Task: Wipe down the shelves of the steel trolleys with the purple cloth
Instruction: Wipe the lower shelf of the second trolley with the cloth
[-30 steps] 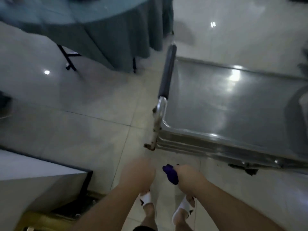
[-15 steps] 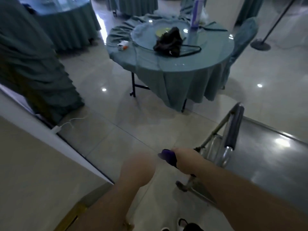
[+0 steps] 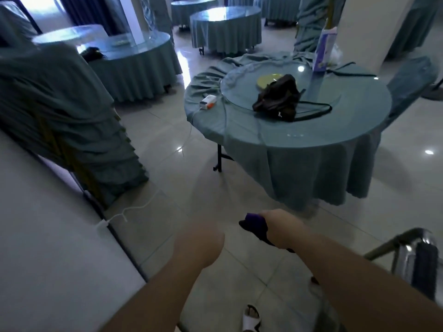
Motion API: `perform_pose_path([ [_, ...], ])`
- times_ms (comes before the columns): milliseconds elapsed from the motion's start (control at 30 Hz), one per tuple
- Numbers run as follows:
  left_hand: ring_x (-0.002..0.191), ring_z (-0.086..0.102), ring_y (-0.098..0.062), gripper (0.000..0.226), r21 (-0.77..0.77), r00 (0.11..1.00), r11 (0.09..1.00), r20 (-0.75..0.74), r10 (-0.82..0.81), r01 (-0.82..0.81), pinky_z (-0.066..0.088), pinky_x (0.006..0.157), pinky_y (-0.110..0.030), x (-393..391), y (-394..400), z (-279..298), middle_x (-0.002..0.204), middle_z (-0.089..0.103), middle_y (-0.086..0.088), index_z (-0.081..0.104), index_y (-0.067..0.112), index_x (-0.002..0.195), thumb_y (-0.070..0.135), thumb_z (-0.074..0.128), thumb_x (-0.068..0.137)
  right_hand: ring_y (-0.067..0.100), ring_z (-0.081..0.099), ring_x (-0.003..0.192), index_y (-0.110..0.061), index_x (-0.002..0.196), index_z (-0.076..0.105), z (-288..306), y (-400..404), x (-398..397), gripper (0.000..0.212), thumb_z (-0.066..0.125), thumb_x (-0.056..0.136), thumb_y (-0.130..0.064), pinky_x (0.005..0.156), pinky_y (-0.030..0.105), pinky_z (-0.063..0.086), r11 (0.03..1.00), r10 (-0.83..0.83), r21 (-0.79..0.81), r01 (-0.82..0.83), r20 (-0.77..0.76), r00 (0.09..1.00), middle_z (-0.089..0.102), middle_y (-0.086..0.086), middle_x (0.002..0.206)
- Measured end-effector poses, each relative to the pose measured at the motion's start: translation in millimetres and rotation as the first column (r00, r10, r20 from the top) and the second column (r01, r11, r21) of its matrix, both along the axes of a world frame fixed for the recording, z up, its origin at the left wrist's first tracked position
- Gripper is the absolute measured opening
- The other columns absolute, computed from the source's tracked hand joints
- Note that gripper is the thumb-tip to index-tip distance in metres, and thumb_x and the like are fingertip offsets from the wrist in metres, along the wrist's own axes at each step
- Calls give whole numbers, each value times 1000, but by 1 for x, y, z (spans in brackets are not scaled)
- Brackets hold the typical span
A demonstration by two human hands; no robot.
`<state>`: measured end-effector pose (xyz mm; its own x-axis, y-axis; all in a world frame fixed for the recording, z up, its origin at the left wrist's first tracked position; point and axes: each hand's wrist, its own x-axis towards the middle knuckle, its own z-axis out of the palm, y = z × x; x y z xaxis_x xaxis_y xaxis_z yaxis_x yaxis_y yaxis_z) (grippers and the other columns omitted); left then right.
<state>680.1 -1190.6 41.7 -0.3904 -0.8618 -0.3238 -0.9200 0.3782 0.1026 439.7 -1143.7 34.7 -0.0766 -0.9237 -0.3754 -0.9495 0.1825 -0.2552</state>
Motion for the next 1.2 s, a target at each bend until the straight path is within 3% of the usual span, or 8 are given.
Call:
perform_pose_path([
  [267,130,51,-25,57,5,1000,1000,1,-21,21,41,100,-42,-90,-133,16,148,53,1,45,29,153,57,33,105,25,64,90,-21,118,60,38,-110,-87,23,56,95,-21,77,36,54,990,-142,-18,143,53,988,66,2,99],
  [533,133,51,-27,55,3,955,956,-30,-294,294,44,104,-46,-245,-264,4,146,54,-2,48,26,146,59,36,103,20,64,82,-31,107,60,49,-174,-213,26,57,88,-14,75,41,60,907,-418,-32,420,52,907,65,-3,91],
  [667,125,55,-26,48,-26,878,880,-62,-475,474,45,97,-44,-338,-326,0,137,58,-1,52,26,140,56,40,104,18,63,83,-32,104,59,46,-201,-279,20,64,89,-20,77,39,58,822,-563,-82,564,32,826,65,-6,91],
  [800,127,54,-27,50,-5,791,794,-74,-607,608,44,101,-45,-425,-361,4,141,57,-3,52,24,143,54,41,104,22,61,80,-29,97,55,45,-206,-328,4,59,96,-30,74,38,56,706,-703,-143,694,-21,711,63,-3,91],
  [933,128,54,-27,49,-2,675,677,-76,-734,736,43,102,-44,-501,-364,3,141,57,-3,51,23,143,52,44,103,23,63,81,-27,99,58,44,-199,-369,11,62,91,-33,72,41,58,565,-823,-104,819,-3,568,66,-1,93],
  [1033,125,57,-26,49,4,601,603,-88,-795,798,45,101,-43,-558,-352,3,139,58,-1,52,25,143,50,48,102,19,57,70,-21,95,57,41,-186,-404,26,46,82,-40,56,33,47,462,-884,-72,884,39,465,61,0,84],
  [1133,115,60,-25,43,-3,531,533,-81,-843,846,51,98,-44,-620,-331,2,129,62,-1,55,25,136,50,50,101,15,56,70,-23,96,51,26,-163,-449,10,55,87,-24,51,30,38,404,-915,-38,914,-10,404,56,-5,82],
  [1200,111,60,-25,40,-10,483,485,-80,-872,874,52,94,-43,-664,-315,0,125,62,0,56,25,132,48,49,101,15,57,71,-23,94,50,15,-145,-485,12,57,88,-16,52,30,41,356,-935,-33,934,-23,355,57,-5,84],
])
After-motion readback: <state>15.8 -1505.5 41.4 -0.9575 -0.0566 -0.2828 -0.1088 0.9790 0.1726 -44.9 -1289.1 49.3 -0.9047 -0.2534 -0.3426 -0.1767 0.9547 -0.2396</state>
